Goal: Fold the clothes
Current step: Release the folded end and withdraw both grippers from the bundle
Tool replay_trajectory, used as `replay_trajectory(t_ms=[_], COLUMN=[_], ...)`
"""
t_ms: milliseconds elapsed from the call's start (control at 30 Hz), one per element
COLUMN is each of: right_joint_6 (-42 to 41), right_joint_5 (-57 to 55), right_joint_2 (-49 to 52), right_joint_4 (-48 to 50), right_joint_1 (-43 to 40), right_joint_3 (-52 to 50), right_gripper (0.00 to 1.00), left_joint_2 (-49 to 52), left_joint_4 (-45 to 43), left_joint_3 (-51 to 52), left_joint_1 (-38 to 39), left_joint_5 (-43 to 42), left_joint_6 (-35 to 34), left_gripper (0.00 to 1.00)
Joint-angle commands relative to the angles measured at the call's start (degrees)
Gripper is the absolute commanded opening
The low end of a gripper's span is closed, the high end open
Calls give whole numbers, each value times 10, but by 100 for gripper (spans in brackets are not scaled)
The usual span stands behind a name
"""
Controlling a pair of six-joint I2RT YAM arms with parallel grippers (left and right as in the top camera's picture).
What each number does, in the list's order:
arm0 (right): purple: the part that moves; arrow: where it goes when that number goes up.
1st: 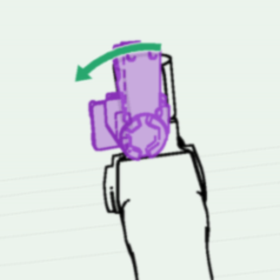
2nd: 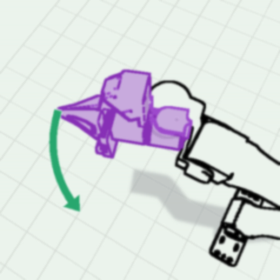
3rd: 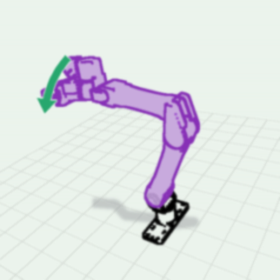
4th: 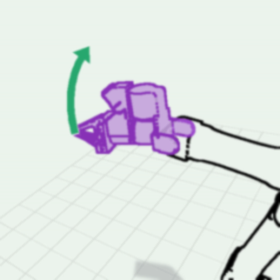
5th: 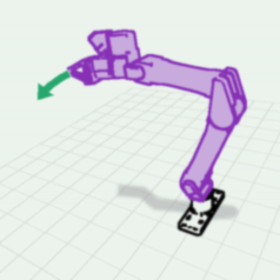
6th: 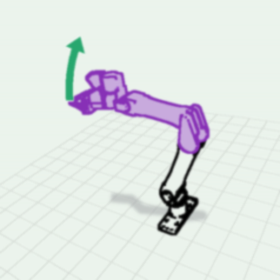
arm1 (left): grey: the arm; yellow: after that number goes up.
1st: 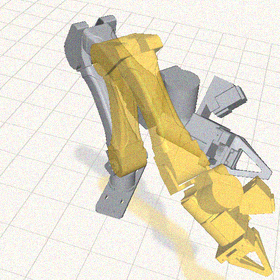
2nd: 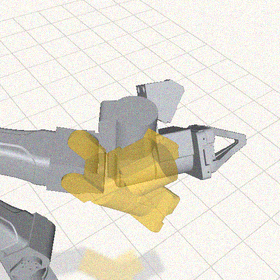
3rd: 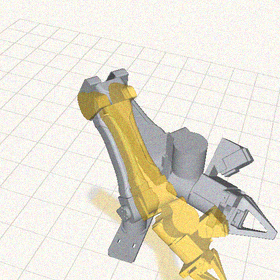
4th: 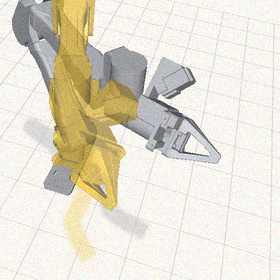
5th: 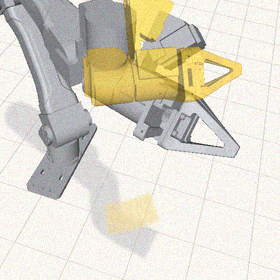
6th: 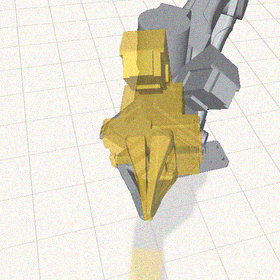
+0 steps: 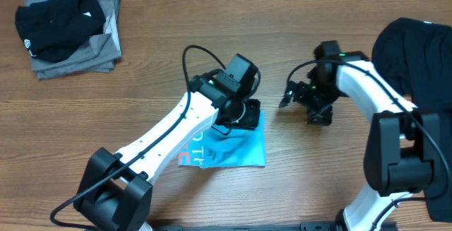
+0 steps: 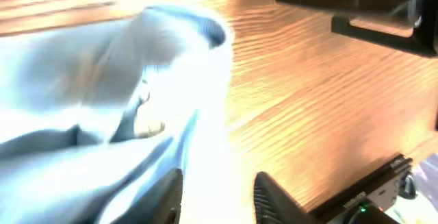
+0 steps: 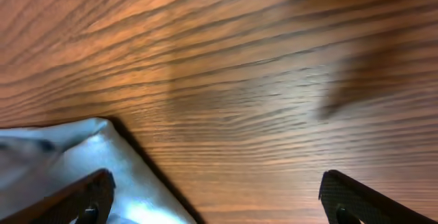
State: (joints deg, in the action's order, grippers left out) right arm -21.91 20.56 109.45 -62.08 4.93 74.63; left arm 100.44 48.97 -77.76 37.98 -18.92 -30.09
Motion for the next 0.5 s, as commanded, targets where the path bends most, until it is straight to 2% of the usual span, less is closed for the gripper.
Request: replay_trajectory(t_ms=[0,167,267,400,467], right_joint_6=[31,41,48,52,52], right_joint_5=[48,57,57,57,59], right_joint_2=[-20,-25,-35,-62,-78], right_joint_4=[-5,-23,-44,-68,-77], right_joint_1=[-23,-43,-47,-48,-48], right_joint_3=[12,15,27,47,54], right_gripper=[100,100,100,100,100], left_joint_2=[5,3,-3,-14,-17], left_joint_4=[-14,-27,15,134,200], left_joint_3=[-11,-18,-56,-144,-189], left_joint_1=[20,35,22,-19,-49], left_joint_5=[-21,-20,-3,67,117], left_joint_6=[0,26,40,44,44], left_gripper=[46,44,45,47,53])
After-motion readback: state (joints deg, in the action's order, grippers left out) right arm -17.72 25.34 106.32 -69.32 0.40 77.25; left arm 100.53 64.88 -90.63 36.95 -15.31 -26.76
